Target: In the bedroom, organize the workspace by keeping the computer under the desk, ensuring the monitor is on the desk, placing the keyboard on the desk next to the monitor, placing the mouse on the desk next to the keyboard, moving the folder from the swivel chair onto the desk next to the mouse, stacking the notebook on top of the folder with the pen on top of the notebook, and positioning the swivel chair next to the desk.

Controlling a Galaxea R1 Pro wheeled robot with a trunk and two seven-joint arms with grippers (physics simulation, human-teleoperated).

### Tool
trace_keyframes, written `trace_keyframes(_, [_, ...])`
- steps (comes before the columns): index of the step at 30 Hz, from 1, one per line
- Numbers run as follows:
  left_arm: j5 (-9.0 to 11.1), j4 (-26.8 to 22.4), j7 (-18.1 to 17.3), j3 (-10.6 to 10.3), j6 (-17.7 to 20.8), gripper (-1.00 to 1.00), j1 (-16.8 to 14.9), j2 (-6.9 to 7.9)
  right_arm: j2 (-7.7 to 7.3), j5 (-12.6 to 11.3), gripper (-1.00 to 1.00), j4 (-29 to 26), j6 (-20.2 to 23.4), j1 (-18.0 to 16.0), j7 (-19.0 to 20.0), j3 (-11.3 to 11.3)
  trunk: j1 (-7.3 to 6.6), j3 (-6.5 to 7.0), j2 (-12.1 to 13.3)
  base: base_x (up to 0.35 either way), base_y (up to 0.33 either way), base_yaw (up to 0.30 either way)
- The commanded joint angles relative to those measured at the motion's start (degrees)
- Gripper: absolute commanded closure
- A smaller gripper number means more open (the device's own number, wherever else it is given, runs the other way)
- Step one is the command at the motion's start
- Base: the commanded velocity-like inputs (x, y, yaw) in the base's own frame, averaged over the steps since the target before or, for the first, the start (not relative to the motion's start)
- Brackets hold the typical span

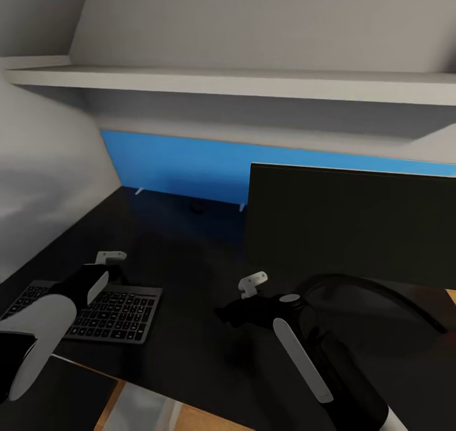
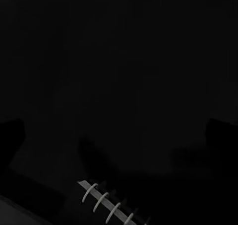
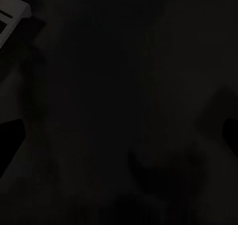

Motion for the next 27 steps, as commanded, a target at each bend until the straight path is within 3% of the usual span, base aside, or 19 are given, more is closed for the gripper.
trace_keyframes(1, [0.7,1.9,0.3,-0.5,0.4,-1.0,0.2,0.07,-0.04,-0.6,-1.0,-0.1,0.2,-0.1,-0.6,0.1,0.01,-0.08,0.0,0.0,0.0,0.0])
trace_keyframes(20, [0.0,1.8,1.1,-1.1,0.0,-1.0,1.8,0.16,-0.05,-0.6,-1.0,-0.1,0.2,-0.1,-0.6,0.0,0.01,-0.16,0.0,-0.006,-0.001,0.0])
trace_keyframes(27, [0.0,1.8,1.1,-1.1,0.2,-1.0,1.9,0.11,-0.05,-0.6,-1.0,-0.1,0.2,-0.1,-0.6,0.0,0.01,-0.16,0.0,-0.193,-0.056,0.0])
